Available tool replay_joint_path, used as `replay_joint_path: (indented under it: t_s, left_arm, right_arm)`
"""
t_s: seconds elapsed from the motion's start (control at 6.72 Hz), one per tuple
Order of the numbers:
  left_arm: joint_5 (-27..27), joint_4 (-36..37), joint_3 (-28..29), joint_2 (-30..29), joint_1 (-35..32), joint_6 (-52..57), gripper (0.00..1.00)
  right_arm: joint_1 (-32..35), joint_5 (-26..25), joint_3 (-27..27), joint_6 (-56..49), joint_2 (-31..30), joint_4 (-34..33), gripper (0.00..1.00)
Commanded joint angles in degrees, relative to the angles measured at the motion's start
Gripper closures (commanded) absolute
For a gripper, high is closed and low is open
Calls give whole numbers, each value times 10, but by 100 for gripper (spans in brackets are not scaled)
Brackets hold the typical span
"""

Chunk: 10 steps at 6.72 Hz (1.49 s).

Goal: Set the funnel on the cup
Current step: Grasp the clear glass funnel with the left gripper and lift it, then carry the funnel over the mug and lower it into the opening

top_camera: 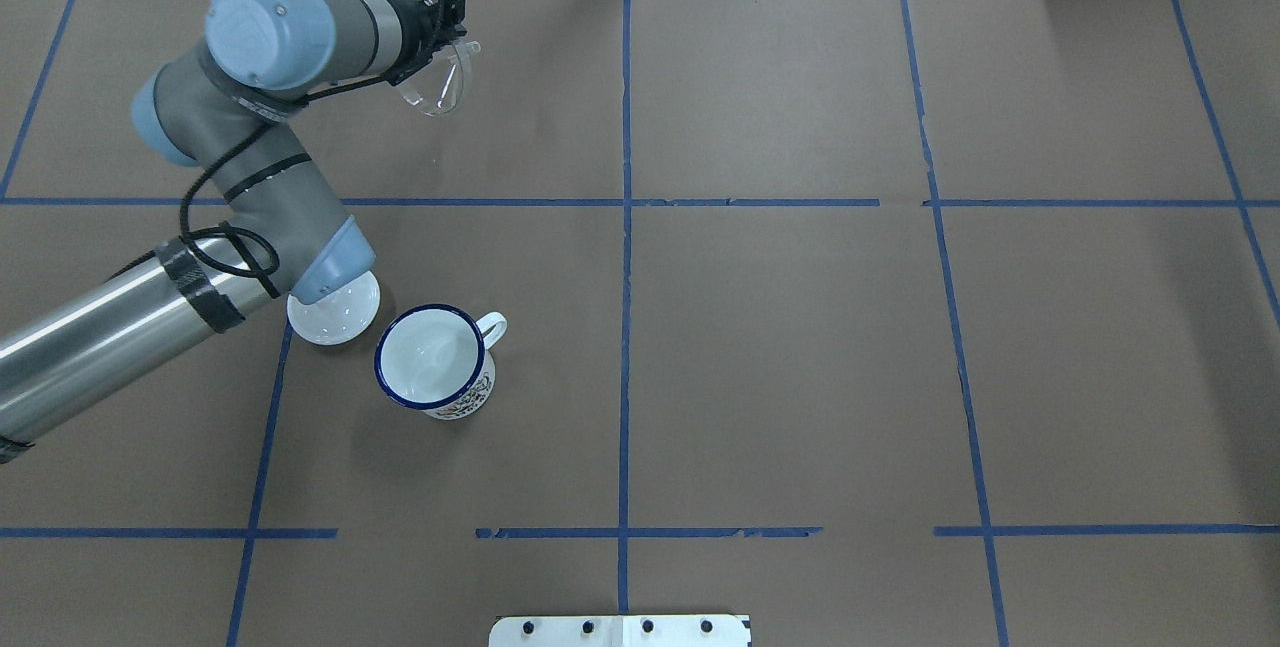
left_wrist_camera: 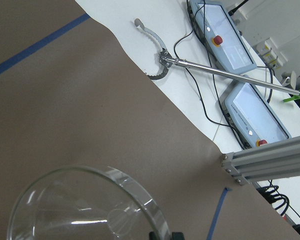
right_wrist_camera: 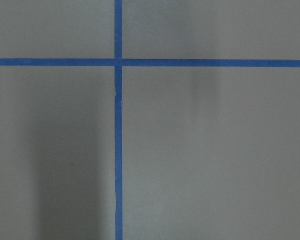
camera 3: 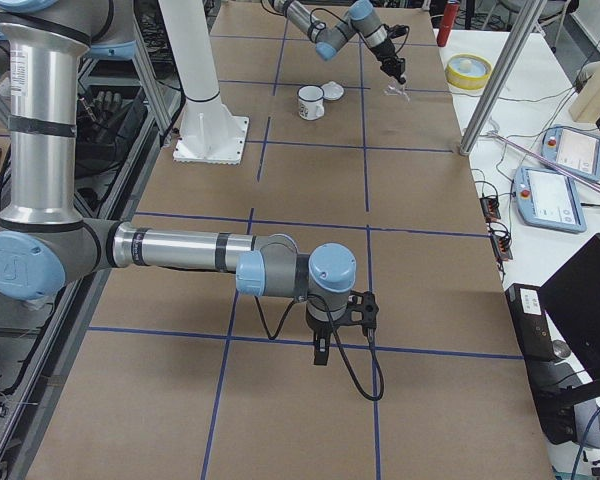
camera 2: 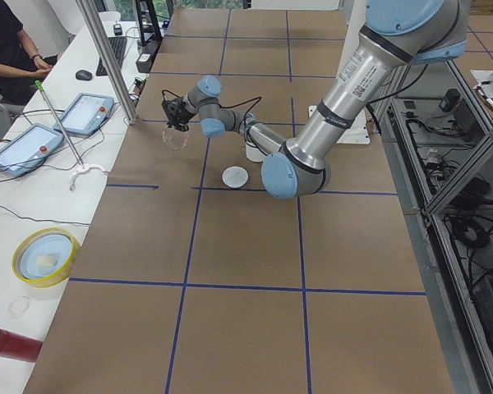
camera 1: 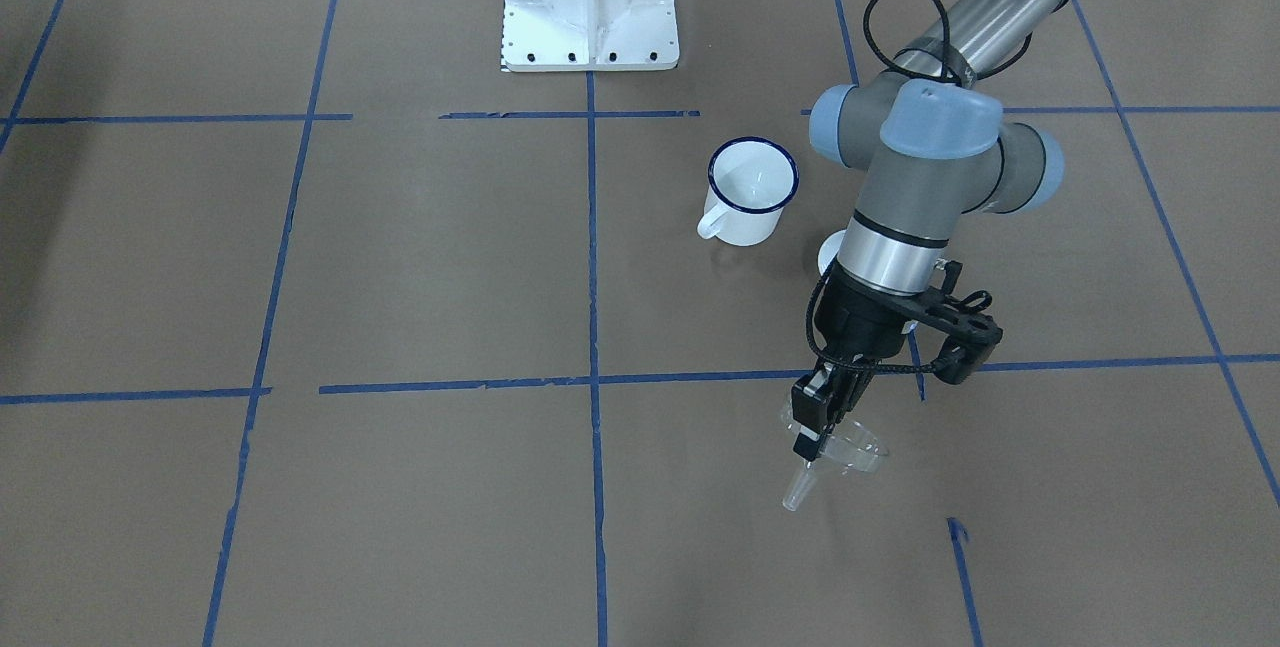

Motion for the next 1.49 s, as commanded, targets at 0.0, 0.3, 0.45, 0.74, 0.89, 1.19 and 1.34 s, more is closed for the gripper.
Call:
replay_joint_path:
  t_s: [0.0, 0.3, 0.45, 0.74, 0.89, 1.19, 1.34]
  left_arm:
    - [-55, 203, -161, 22, -12, 98, 100]
    - [-87, 391, -263, 21, -12, 152, 100]
    - [-86, 475, -305, 18, -5, 181, 100]
    - [-79, 596, -369, 16, 79, 240, 100]
    - [-56, 621, -371, 14, 130, 241, 100]
    - [35, 688, -363, -6, 226, 241, 100]
    - [37, 689, -356, -9, 232, 241, 100]
  right_arm:
    - [0, 0, 1, 0, -1, 0, 0]
    - [0, 0, 1, 0, 0, 0, 0]
    - [0, 0, 1, 0, -1, 0, 0]
    - [0, 0, 1, 0, -1, 0, 0]
    - [0, 0, 0, 0, -1, 0, 0]
    - [0, 0, 1, 0, -1, 0, 0]
    - [0, 0, 1, 0, -1, 0, 0]
